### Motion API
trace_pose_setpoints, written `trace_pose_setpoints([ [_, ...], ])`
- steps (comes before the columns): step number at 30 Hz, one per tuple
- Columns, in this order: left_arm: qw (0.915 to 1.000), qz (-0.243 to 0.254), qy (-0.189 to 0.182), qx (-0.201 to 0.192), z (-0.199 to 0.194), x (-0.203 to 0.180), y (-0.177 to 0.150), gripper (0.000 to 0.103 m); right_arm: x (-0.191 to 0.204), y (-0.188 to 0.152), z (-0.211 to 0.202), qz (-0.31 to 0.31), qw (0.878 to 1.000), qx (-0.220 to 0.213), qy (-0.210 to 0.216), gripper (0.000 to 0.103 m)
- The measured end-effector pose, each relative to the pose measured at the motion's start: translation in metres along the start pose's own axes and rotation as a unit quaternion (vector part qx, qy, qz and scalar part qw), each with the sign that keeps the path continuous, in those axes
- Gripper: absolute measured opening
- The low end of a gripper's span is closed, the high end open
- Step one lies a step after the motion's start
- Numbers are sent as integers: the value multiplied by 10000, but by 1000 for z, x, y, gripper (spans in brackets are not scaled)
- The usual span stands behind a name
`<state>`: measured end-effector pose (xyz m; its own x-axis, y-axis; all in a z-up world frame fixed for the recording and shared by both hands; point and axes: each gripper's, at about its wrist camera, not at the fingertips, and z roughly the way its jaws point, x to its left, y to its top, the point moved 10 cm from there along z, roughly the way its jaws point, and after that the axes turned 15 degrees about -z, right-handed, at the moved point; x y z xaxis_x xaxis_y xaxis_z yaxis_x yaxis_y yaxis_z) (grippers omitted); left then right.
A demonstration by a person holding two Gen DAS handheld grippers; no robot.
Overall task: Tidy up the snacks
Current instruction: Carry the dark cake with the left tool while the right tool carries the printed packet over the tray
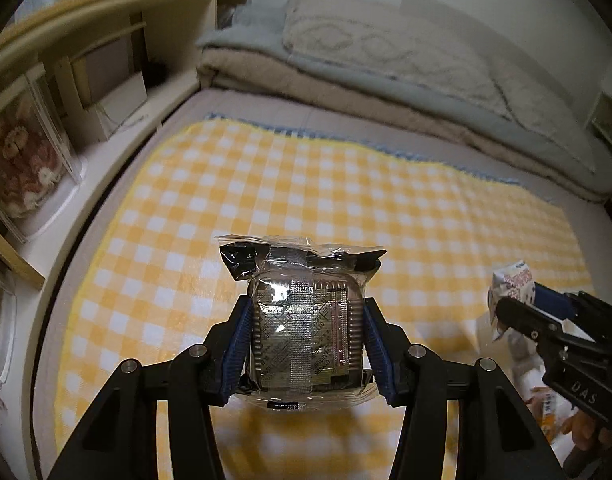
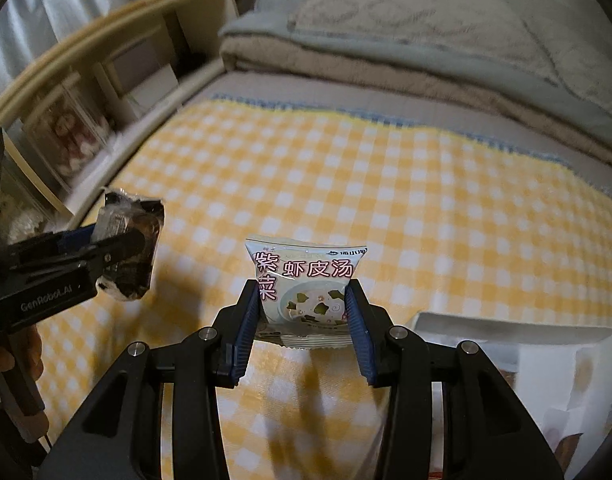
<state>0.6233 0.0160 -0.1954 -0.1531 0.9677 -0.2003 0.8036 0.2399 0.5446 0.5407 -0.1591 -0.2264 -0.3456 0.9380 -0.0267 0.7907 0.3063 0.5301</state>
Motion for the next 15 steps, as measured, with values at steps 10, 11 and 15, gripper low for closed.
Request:
trace_pose_setpoints([
  [10, 9977, 50, -349, -577, -82, -25, -21, 52, -15, 7, -63, 52, 9983, -555, -148, 43],
  [11, 9974, 61, -375, -612, -91, -27, -25, 52, -19, 7, -70, 98, 9979, -613, -196, 43],
  [15, 9964, 131, -429, -714, -119, -37, -38, 52, -28, 7, -88, 170, 9964, -751, -354, 43],
])
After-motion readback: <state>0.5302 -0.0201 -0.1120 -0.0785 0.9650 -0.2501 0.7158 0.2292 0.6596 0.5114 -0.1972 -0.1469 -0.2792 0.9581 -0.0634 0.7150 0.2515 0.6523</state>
